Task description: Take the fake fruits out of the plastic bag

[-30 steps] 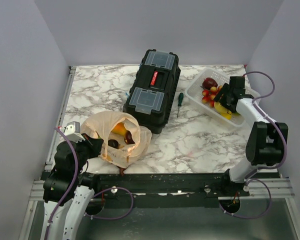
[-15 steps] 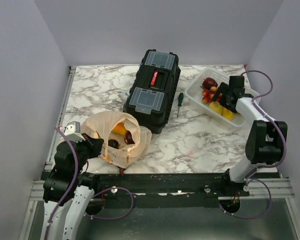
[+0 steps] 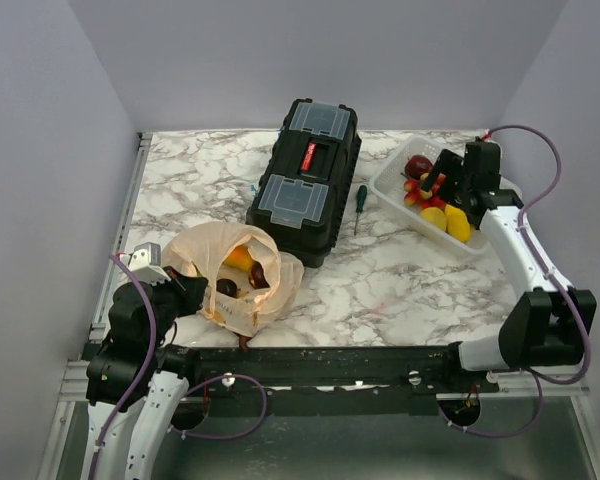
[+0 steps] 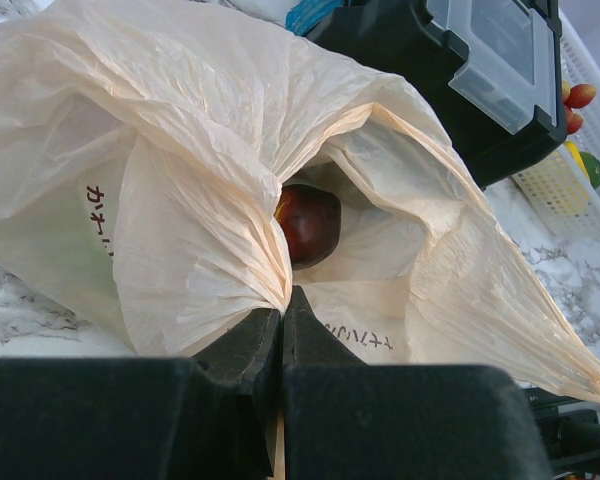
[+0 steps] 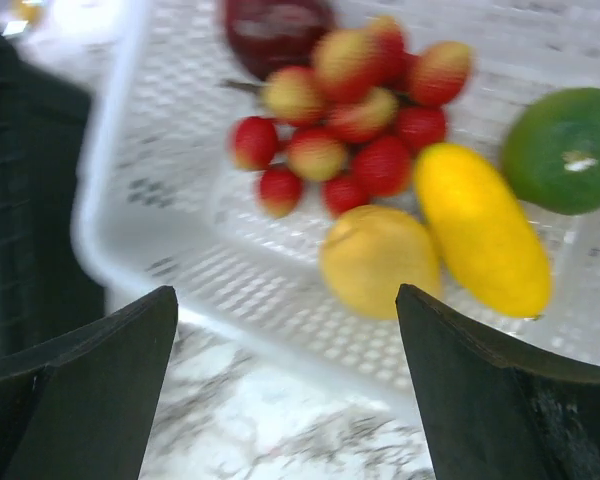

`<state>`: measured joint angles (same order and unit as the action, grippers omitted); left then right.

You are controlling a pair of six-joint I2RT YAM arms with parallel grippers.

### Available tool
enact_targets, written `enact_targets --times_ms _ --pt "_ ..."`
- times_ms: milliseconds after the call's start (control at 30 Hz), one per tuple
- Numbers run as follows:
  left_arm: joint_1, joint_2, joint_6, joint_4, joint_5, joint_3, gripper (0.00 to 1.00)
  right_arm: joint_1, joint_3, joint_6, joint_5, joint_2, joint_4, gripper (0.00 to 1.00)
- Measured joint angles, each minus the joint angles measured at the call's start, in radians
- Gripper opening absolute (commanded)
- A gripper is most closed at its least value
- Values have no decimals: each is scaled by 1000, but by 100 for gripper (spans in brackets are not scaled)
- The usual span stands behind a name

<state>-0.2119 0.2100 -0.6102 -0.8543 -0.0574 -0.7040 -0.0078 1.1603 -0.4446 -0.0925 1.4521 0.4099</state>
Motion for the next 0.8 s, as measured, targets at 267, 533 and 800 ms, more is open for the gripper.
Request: enact_targets --times_ms 267,533,800 --pt "0 0 0 0 0 1 0 279 16 -26 52 -150 -5 90" --pt "0 0 -1 0 0 2 0 676 46 -77 61 -141 -28 89" --pt "0 0 -5 0 0 3 0 997 127 -48 68 -53 -171 72"
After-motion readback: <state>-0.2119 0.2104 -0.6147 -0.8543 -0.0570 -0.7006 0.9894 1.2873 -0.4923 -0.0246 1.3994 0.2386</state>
